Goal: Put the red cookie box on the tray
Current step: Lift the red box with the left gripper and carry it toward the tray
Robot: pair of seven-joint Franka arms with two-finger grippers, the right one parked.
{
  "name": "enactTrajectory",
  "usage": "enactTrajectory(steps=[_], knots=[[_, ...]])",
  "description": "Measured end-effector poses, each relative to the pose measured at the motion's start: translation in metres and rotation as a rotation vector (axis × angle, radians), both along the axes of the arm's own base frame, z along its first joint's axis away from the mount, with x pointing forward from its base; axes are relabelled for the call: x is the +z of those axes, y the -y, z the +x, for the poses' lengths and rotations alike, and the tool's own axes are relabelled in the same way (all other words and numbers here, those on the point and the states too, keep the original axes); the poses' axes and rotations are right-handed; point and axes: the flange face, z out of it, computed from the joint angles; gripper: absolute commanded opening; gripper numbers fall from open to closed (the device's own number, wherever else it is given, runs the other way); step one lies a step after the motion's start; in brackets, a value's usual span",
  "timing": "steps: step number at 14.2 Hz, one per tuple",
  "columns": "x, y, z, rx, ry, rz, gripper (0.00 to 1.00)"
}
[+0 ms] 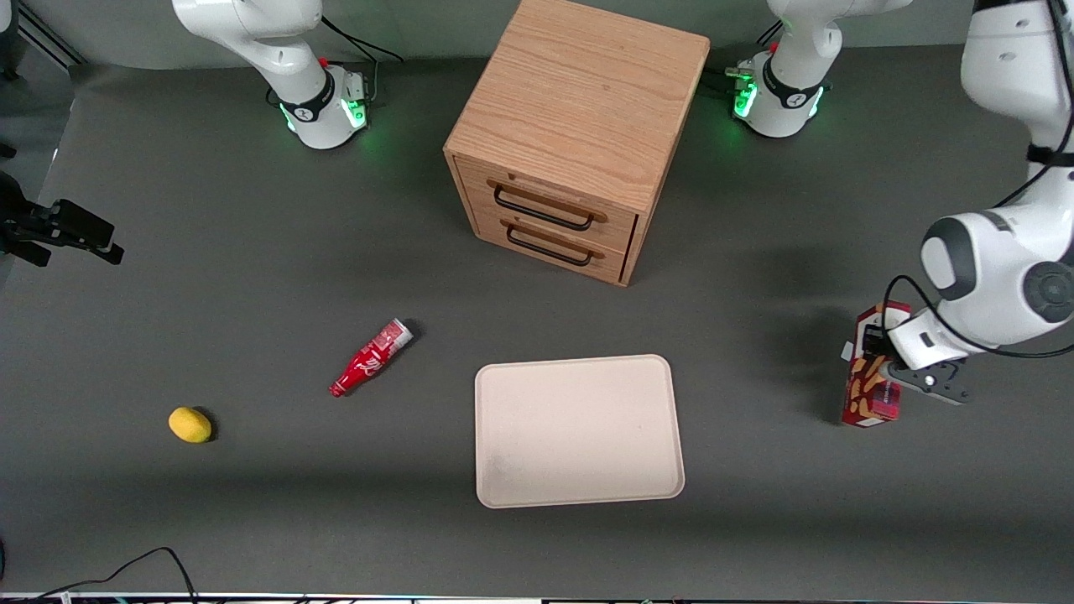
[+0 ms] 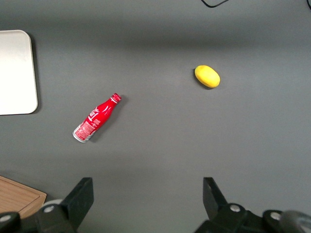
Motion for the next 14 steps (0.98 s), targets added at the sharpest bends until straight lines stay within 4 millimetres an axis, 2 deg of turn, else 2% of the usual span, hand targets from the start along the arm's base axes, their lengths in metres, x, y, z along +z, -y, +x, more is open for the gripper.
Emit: enactTrajectory(steps=[2, 4, 6, 8, 9, 11, 14], knots=[[0.061, 0.002, 0.008, 0.021, -0.037, -0.015, 0.0], [0.123, 0.011, 0.012, 0.065, -0.067, -0.026, 0.0], [0.179, 0.042, 0.013, 0.121, -0.096, -0.035, 0.0], [0.219, 0.089, 0.014, 0.195, -0.103, -0.042, 0.0], [0.229, 0.117, 0.013, 0.235, -0.103, -0.048, 0.0], [0.235, 0.177, 0.006, 0.31, -0.112, -0.057, 0.0], [0.222, 0.252, 0.001, 0.382, -0.106, -0.054, 0.0]])
